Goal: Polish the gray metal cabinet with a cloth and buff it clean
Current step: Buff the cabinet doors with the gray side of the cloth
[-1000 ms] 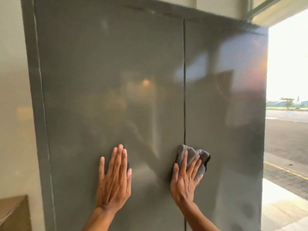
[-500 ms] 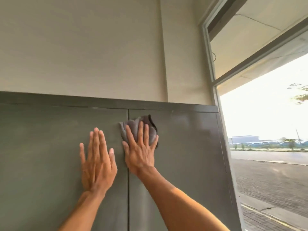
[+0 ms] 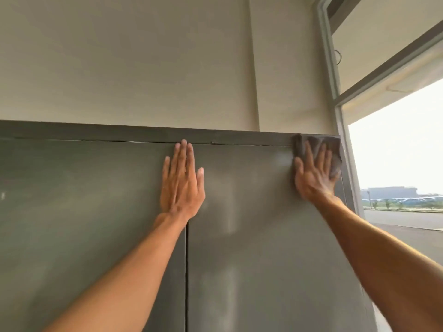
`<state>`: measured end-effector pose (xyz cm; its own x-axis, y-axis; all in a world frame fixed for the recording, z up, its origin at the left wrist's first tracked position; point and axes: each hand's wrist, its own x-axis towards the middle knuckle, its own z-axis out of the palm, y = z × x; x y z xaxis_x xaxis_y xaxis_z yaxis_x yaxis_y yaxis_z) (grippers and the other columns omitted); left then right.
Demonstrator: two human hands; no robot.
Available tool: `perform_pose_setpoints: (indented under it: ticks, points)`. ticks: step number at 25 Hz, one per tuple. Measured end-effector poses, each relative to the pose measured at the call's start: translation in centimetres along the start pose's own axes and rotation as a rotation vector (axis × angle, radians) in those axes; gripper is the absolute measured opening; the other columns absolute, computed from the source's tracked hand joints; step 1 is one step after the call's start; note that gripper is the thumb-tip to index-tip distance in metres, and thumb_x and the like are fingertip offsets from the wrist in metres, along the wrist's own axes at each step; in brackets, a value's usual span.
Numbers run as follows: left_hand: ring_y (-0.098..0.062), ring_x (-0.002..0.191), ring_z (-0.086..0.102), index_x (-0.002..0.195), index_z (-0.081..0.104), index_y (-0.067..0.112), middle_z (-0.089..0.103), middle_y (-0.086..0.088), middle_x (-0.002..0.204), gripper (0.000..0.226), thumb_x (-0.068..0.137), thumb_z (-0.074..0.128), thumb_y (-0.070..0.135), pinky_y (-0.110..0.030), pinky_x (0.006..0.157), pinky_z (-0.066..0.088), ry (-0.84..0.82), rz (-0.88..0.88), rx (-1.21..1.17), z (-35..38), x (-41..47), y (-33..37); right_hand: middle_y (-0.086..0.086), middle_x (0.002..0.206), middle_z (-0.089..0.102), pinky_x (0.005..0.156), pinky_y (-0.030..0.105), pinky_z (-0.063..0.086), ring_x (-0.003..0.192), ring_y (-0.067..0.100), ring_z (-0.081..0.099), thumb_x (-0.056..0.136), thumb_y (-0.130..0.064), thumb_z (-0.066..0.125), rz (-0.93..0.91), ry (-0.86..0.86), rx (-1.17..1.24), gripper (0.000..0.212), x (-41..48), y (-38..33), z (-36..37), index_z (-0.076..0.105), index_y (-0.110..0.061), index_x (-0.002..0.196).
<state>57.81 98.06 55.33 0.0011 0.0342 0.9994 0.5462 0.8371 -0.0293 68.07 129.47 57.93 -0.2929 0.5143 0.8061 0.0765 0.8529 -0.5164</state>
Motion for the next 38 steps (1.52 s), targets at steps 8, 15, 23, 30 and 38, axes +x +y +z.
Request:
perform_pose_setpoints:
  ticks: [8,15,23,30,38]
  points:
    - [-0.026,0.159,0.009,0.162,0.013,0.002,0.01,-0.013,0.171,0.063,0.107,0.021,0.033,-0.051,0.127,0.007,0.024,-0.062,0.117,1.5,-1.5,1.2,0.002,0.17,-0.014,0.119,0.067,-0.005,0.156,0.022,-0.015,0.105,-0.053,0.023,-0.106,0.113,0.036,0.059,-4.3,-5.7,3.9,0.001,-0.046,0.16]
    - [-0.029,0.159,0.009,0.161,0.016,0.001,0.011,-0.017,0.17,0.061,0.107,0.029,0.027,-0.057,0.126,0.007,0.093,-0.25,0.125,3.1,-1.8,5.6,-0.003,0.171,0.01,0.121,0.058,0.012,0.157,0.016,0.001,0.106,-0.053,0.029,-0.797,0.159,-0.171,0.054,-7.5,-3.2,5.8,0.023,-0.044,0.159]
    - [-0.027,0.159,0.009,0.162,0.014,0.003,0.011,-0.014,0.171,0.061,0.109,0.022,0.032,-0.05,0.128,0.009,0.077,-0.228,0.161,3.2,-2.9,6.3,0.001,0.171,-0.011,0.118,0.068,0.005,0.157,0.021,-0.01,0.104,-0.053,0.018,0.085,0.149,0.124,0.058,-1.6,8.9,1.5,-0.001,-0.047,0.159]
    - [-0.026,0.155,0.025,0.159,0.033,0.01,0.026,-0.009,0.168,0.057,0.103,0.039,0.019,-0.049,0.125,0.018,0.081,-0.147,0.029,2.2,-4.0,4.3,0.006,0.171,0.006,0.117,0.069,0.009,0.158,0.026,-0.002,0.105,-0.047,0.035,-0.641,0.08,-0.068,0.056,-17.7,-1.2,9.7,0.023,-0.042,0.159]
    - [-0.027,0.157,0.02,0.161,0.024,0.004,0.02,-0.012,0.169,0.059,0.104,0.035,0.015,-0.051,0.124,0.019,-0.019,-0.207,0.086,2.6,-10.6,9.9,0.001,0.171,0.009,0.12,0.063,0.012,0.158,0.019,0.001,0.106,-0.05,0.032,-0.47,0.121,-0.12,0.056,-14.3,11.6,6.6,0.02,-0.042,0.16]
